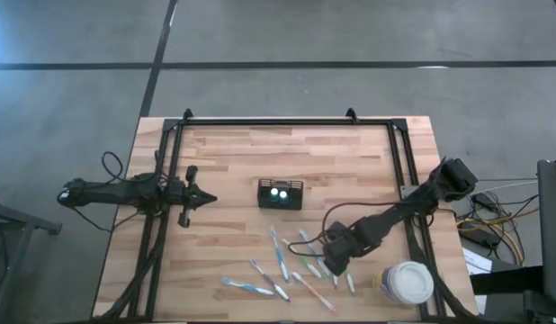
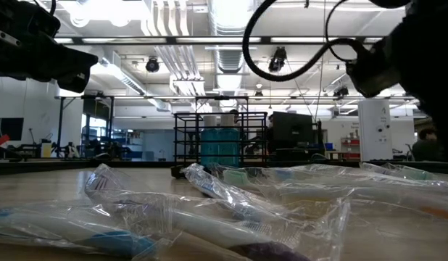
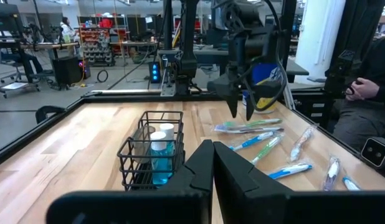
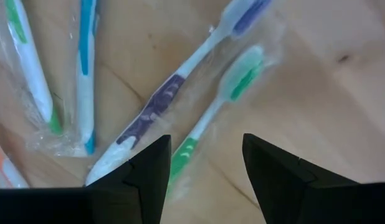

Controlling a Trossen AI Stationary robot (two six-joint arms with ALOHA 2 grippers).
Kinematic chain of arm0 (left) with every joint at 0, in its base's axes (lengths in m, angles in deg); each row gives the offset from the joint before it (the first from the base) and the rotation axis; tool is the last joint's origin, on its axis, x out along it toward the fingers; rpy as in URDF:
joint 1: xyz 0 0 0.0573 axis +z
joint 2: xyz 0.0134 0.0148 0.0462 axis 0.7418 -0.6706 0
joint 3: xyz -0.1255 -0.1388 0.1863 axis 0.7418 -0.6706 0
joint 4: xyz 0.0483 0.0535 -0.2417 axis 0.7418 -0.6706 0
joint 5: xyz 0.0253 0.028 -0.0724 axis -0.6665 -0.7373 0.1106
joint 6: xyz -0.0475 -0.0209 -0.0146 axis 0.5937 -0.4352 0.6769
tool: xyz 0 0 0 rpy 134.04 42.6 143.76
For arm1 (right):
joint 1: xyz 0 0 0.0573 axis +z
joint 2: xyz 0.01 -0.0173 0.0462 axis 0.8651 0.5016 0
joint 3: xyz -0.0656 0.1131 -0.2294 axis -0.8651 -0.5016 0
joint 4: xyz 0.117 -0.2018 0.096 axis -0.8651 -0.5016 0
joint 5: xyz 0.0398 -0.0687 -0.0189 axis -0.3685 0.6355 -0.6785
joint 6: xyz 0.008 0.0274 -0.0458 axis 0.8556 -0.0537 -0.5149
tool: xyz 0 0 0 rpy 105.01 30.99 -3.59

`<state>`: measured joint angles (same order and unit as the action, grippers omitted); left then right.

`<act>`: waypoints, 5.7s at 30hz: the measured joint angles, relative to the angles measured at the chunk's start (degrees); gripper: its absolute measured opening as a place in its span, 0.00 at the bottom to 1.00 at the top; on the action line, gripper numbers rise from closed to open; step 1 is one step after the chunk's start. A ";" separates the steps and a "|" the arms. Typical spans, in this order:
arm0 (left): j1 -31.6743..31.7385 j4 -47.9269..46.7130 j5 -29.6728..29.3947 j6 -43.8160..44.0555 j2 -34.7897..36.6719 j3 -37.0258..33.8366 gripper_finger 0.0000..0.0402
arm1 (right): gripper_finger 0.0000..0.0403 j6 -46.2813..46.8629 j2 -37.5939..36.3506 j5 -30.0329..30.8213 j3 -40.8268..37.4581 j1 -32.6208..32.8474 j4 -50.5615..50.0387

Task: Pick & Place toothbrushing station
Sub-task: Put the right green toothbrush into the black wire organizer

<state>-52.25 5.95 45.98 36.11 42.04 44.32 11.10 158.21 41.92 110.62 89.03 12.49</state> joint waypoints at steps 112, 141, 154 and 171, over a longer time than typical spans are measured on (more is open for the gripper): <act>-0.02 1.51 -2.64 2.26 0.00 -0.28 0.03 | 0.02 -85.97 -77.17 20.71 -58.45 -18.67 80.67; -0.02 1.77 -4.86 2.21 0.00 -0.42 0.03 | 0.02 -87.22 -31.83 8.36 -25.71 -30.40 92.40; 0.00 1.64 -4.81 1.99 -0.02 -0.42 0.03 | 0.02 -81.56 -19.72 4.82 -27.52 -35.20 96.82; -0.01 1.57 -4.70 2.52 -0.02 -0.44 0.03 | 0.02 -80.08 -12.88 8.42 -33.11 -35.03 104.01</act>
<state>-52.26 7.53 41.27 38.62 42.02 43.89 -68.97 145.33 50.34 77.51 54.00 116.50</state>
